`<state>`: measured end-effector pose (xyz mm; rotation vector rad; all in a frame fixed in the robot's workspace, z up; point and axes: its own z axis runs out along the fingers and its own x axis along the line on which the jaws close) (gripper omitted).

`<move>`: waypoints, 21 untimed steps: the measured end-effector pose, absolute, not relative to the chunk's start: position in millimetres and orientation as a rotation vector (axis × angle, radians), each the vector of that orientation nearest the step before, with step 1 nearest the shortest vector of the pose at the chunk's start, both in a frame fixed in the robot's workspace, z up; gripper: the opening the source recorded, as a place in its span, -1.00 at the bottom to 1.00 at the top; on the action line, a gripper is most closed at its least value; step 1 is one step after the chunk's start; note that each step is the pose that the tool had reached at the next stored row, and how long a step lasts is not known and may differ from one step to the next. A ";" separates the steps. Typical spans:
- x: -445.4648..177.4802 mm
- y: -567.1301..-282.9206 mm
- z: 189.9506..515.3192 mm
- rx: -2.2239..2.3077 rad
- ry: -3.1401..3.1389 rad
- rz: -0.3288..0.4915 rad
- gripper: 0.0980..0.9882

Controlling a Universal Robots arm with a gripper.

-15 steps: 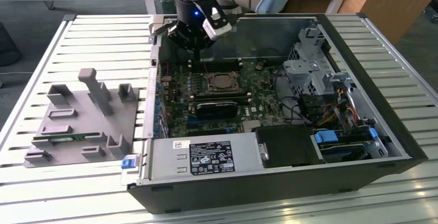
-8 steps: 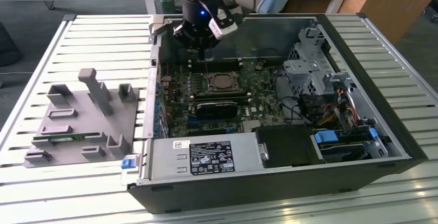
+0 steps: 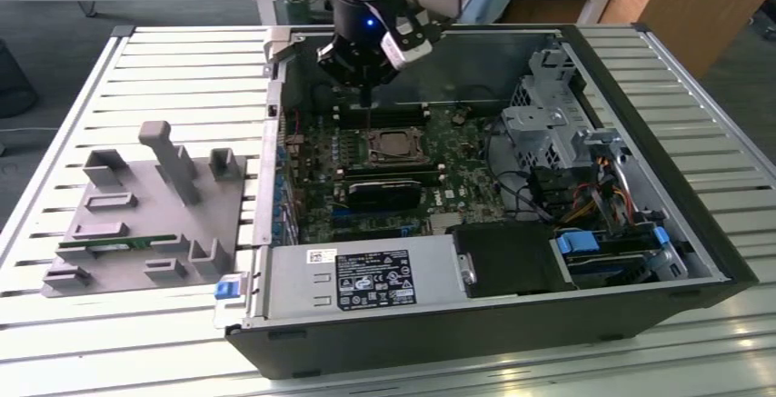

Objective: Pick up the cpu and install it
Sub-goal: 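Install the first cpu locking lever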

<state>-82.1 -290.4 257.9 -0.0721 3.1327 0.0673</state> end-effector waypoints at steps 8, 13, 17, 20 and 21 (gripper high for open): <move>-68.6 -290.4 257.7 -0.072 3.133 0.067 -0.98; -58.6 -290.4 256.7 -0.072 3.133 0.068 -0.98; -55.4 -290.4 254.0 -0.068 3.131 0.110 -0.98; -55.5 -290.5 250.9 -0.067 3.129 0.111 -0.98; -55.4 -290.4 249.5 -0.067 3.129 0.109 -0.98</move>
